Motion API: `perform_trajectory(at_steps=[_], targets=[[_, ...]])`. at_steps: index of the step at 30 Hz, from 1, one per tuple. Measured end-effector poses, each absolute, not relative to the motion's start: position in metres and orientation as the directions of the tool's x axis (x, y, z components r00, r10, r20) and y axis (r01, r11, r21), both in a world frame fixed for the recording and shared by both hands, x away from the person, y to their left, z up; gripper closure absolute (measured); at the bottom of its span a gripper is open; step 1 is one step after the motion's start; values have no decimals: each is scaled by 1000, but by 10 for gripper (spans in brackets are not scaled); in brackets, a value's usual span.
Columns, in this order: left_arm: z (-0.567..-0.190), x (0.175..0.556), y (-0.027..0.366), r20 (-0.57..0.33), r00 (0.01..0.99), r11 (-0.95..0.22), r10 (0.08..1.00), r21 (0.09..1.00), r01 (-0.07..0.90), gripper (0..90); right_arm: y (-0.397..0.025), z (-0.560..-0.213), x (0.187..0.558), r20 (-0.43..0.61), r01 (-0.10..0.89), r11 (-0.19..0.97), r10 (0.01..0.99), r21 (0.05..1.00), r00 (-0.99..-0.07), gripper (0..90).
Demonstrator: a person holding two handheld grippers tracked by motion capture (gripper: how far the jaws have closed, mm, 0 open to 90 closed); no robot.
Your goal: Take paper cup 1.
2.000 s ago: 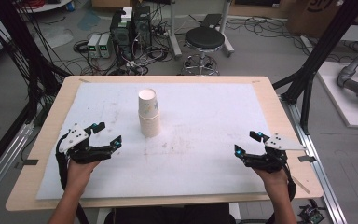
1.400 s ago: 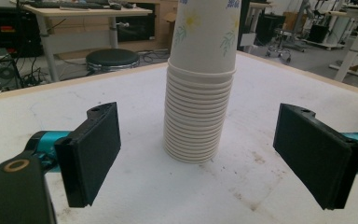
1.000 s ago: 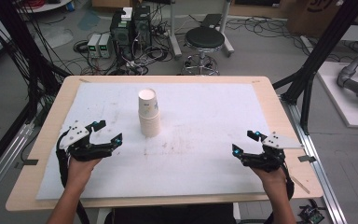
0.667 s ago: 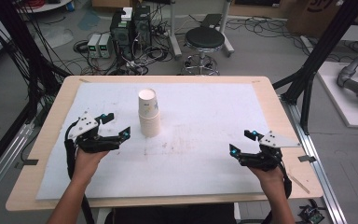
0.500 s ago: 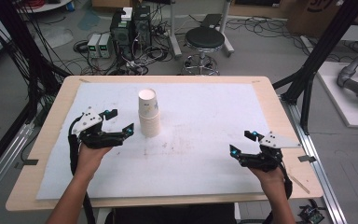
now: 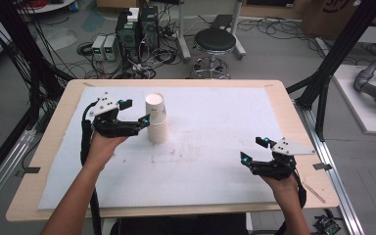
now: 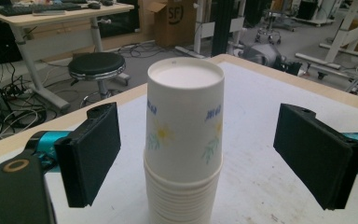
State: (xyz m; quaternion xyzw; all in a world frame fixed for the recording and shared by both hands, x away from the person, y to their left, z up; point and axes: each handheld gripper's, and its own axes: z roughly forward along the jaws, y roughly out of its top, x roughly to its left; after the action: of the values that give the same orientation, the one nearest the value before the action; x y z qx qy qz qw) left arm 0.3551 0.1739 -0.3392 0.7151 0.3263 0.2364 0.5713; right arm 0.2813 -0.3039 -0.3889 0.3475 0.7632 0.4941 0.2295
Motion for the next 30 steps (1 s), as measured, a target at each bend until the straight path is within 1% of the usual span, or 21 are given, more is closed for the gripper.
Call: perform_trajectory(at_steps=[11, 23, 26, 27, 28, 30], targets=[[-324, 381, 153, -13, 678, -189, 735, 956, 223, 147, -303, -389, 282, -9, 310, 280, 755, 909, -655, 194], [-332, 399, 141, -25, 686, -210, 727, 943, 257, 148, -304, -389, 281, -7, 312, 279, 755, 908, -656, 194], [-336, 405, 139, -36, 687, -217, 726, 936, 279, 151, -303, -390, 281, -8, 309, 281, 751, 909, -660, 194], [-338, 406, 138, -37, 690, -222, 723, 933, 283, 155, -303, -390, 281, -6, 312, 282, 751, 907, -660, 194], [-339, 408, 137, -40, 692, -226, 721, 930, 289, 189, -303, -390, 281, -7, 312, 283, 750, 907, -661, 194], [-341, 410, 136, -34, 697, -239, 716, 926, 291, 200, -303, -390, 281, -9, 310, 285, 750, 907, -662, 194]])
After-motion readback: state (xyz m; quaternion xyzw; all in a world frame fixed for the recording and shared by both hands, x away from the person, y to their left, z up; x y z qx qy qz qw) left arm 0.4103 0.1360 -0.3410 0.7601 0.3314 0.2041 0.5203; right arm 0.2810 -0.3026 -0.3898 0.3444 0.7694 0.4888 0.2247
